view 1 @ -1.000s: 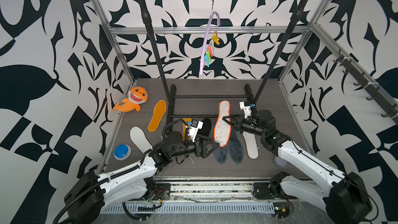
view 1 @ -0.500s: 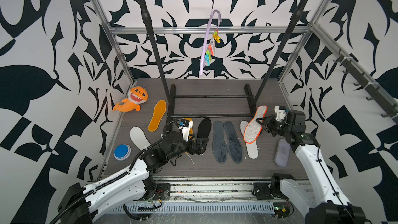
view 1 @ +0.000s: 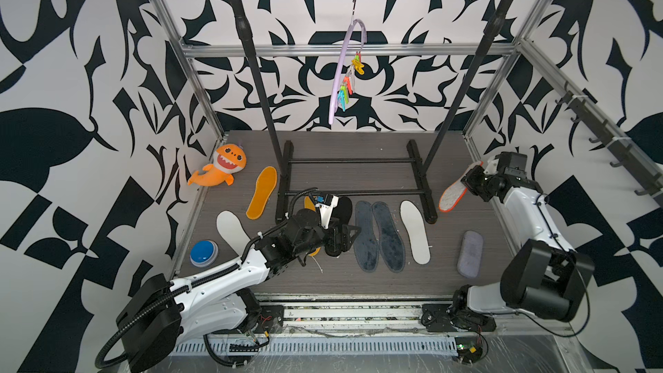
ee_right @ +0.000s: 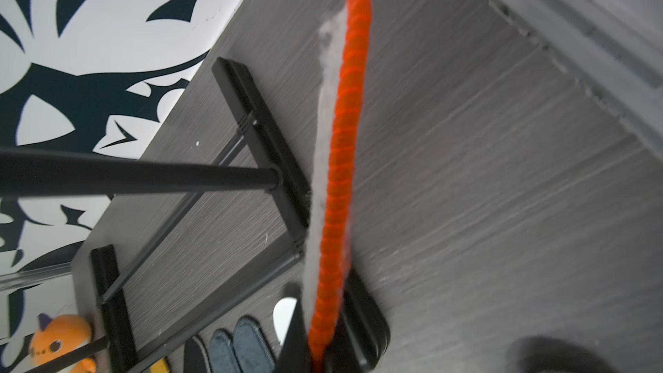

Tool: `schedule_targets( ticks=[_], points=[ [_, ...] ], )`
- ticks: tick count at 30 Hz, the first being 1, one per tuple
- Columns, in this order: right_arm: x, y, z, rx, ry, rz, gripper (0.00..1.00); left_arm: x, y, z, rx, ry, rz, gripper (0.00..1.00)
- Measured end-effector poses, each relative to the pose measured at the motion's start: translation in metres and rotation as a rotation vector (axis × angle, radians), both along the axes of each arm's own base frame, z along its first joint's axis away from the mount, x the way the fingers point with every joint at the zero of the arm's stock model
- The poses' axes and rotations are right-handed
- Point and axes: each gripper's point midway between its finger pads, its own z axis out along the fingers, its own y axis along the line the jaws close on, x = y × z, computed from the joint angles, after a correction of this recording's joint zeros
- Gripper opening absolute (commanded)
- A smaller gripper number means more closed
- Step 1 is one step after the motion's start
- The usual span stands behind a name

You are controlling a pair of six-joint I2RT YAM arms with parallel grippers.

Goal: Take the shoe insoles off the hanger
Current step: Place the insole at the center of the board.

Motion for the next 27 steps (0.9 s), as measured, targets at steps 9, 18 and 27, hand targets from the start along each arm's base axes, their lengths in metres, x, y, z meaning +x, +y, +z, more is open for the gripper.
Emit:
schedule_targets(
  ticks=[9, 18, 27],
  points=[
    [0.033, -0.024, -0.056, -0.097, 0.147, 0.096, 0.00, -0.004, -0.009, 0.003, -0.025, -0.006, -0.055, 0.99],
    [0.036, -0.022, -0.134, -0.058, 0.332, 0.218, 0.05, -0.002, -0.008, 0.008, -0.044, -0.017, -0.052, 0.99],
    [0.034, -0.039, -0.144, -0.124, 0.404, 0.184, 0.45, 0.000, 0.001, 0.014, -0.047, -0.035, -0.020, 0.99]
  ],
)
